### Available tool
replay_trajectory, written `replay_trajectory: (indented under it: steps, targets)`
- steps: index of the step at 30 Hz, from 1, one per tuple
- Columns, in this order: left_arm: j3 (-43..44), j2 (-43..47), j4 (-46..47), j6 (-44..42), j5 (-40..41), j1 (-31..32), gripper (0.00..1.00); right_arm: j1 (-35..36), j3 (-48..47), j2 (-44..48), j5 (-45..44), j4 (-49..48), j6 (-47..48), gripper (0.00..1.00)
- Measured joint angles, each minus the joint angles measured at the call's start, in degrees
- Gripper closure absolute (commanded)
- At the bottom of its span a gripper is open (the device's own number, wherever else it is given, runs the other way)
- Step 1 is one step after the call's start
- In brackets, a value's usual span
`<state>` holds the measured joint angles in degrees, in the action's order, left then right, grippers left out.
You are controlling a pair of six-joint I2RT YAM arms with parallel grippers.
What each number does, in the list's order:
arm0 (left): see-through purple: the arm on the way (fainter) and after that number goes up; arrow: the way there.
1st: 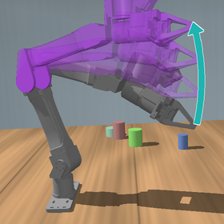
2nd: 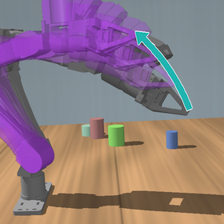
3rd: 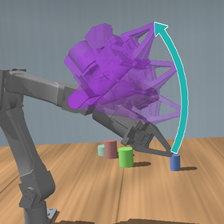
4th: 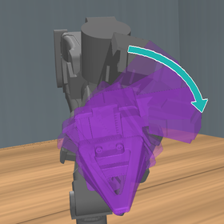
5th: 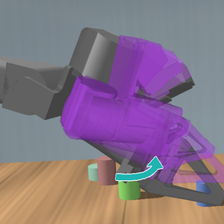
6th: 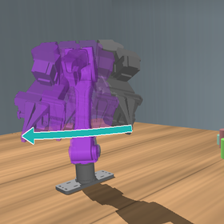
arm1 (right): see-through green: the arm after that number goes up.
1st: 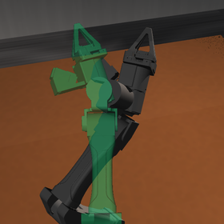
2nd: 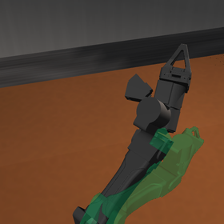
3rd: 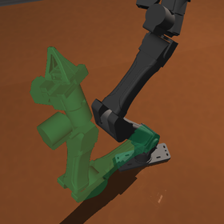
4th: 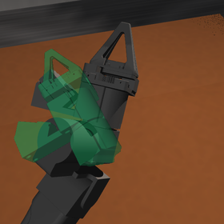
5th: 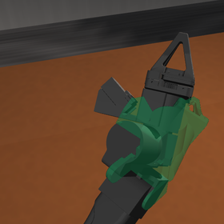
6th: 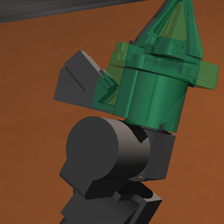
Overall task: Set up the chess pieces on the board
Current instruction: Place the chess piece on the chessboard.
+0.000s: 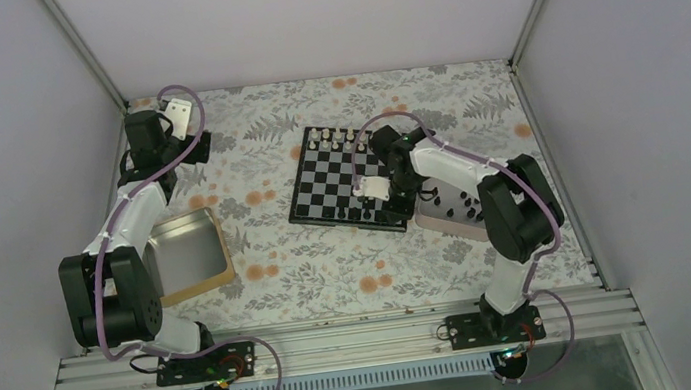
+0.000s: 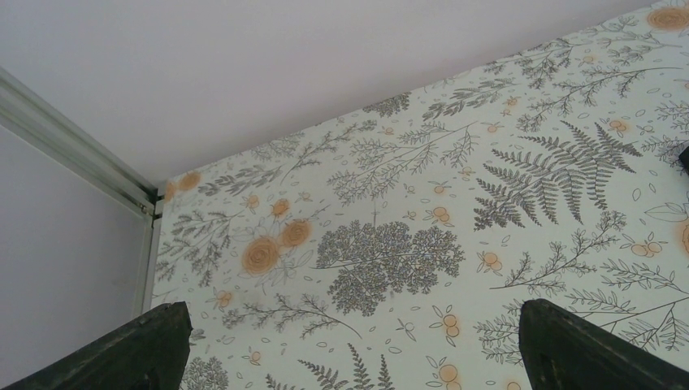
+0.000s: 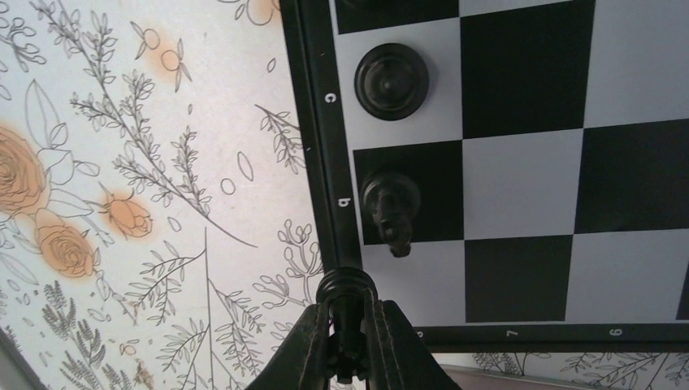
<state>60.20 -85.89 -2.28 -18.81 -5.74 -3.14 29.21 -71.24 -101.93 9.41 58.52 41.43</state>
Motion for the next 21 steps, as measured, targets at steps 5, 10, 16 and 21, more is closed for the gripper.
replay_trajectory:
  steps: [5, 10, 16, 21]
  targets:
    - [0.00, 0.00, 0.02, 0.00, 0.15, -0.02, 0.00, -0.02, 0.07, -0.70, -0.13, -1.31, -0.15, 0.91]
    - [0.00, 0.00, 0.02, 0.00, 0.17, -0.02, 0.00, -0.02, 0.15, -1.09, -1.16, -1.97, -0.59, 0.91]
    - [0.00, 0.00, 0.02, 0.00, 0.17, -0.02, 0.00, -0.07, 0.15, -1.46, -1.92, -1.99, -0.79, 0.91]
    - [0.00, 0.00, 0.02, 0.00, 0.20, -0.02, 0.00, -0.44, 0.15, -1.64, -2.69, -1.97, -0.81, 0.91]
